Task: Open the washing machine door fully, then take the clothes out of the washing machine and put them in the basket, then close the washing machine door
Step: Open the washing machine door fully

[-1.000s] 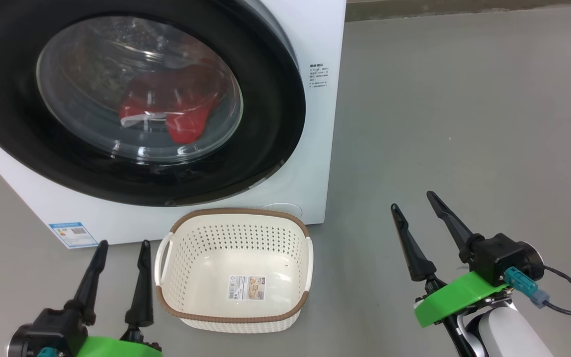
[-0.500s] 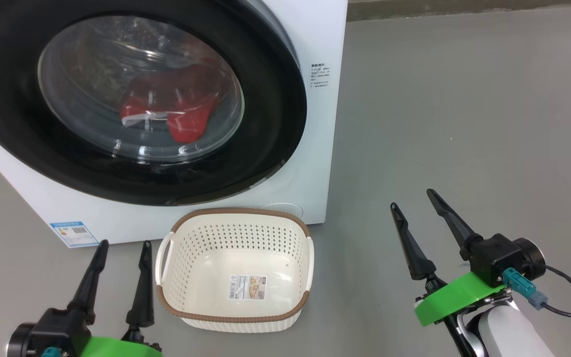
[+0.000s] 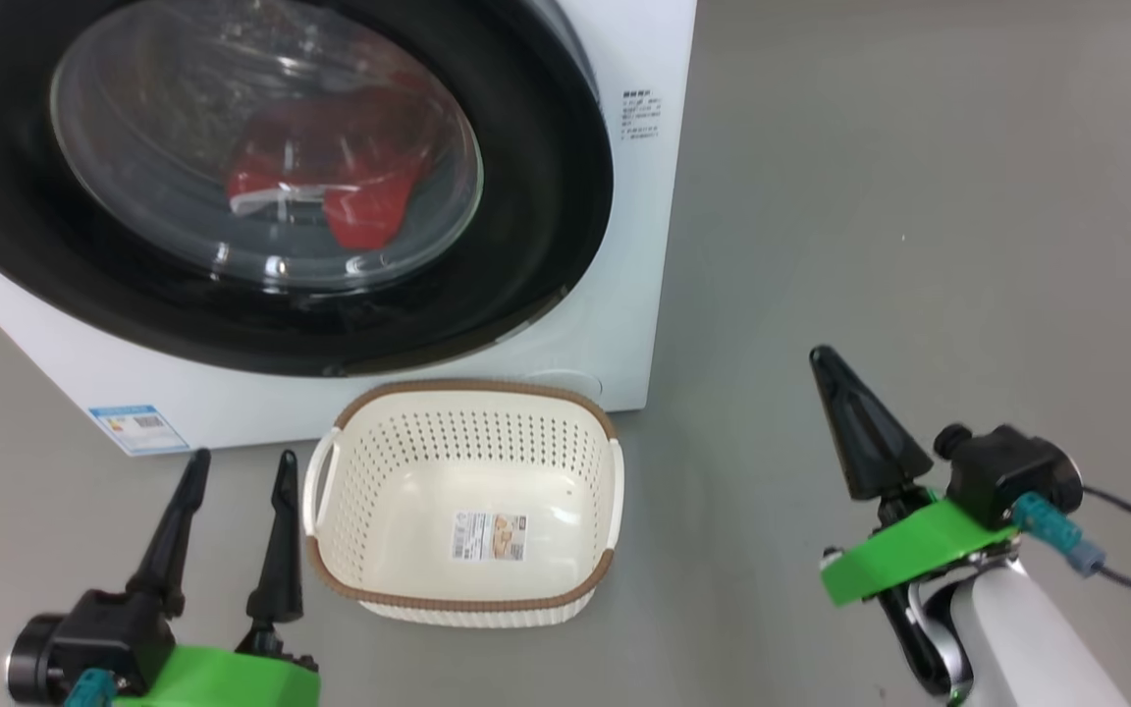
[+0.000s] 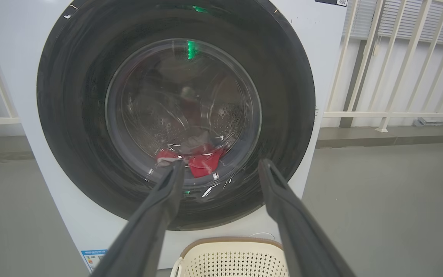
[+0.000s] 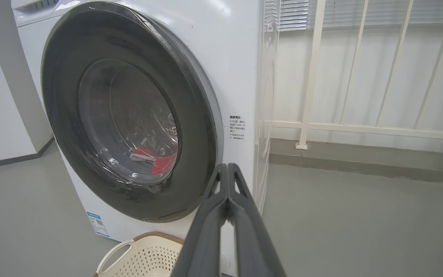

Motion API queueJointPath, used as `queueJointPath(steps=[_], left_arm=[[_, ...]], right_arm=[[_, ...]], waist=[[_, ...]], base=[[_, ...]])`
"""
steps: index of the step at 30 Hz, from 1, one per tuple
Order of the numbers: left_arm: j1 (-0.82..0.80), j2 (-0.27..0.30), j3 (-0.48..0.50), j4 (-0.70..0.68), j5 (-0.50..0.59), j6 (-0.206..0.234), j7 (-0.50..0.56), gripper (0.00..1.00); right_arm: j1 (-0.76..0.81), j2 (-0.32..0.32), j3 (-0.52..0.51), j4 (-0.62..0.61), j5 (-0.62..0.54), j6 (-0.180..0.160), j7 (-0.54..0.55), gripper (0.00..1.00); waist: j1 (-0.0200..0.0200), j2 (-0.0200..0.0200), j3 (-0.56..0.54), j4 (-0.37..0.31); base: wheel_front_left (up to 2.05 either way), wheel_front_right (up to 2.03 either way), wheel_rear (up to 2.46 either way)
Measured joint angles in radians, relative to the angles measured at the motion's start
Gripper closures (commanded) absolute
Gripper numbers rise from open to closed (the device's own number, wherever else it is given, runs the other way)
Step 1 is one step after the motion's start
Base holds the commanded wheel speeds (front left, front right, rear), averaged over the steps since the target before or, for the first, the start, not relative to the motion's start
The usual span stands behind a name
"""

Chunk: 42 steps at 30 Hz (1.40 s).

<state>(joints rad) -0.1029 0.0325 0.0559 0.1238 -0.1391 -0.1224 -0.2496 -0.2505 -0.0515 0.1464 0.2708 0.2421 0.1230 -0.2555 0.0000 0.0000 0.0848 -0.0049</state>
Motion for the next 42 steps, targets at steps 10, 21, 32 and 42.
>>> queueJointPath(steps=[10,21,32,42], left_arm=[[-0.052,0.0,-0.022,-0.04,-0.003,0.0,0.0,0.0],[-0.113,0.0,-0.052,-0.065,-0.014,0.0,0.0,0.0],[-0.192,-0.001,-0.084,-0.083,-0.048,0.0,0.0,0.0],[-0.256,-0.001,-0.102,-0.091,-0.057,0.0,0.0,0.0]], right_arm=[[-0.152,-0.003,-0.002,0.077,0.422,0.0,0.0,1.0],[-0.376,-0.008,0.049,0.192,0.764,0.0,0.002,1.0],[-0.618,-0.068,0.029,0.239,1.127,0.0,0.219,1.0],[-0.802,-0.097,0.008,0.33,1.328,0.0,0.516,1.0]], waist=[[0.0,0.0,0.089,0.016],[0.0,0.0,0.185,0.05],[0.0,0.0,0.312,0.098],[0.0,0.0,0.419,0.135]], base=[[0.0,0.0,0.0],[0.0,0.0,0.0],[0.0,0.0,0.0],[0.0,0.0,0.0]])
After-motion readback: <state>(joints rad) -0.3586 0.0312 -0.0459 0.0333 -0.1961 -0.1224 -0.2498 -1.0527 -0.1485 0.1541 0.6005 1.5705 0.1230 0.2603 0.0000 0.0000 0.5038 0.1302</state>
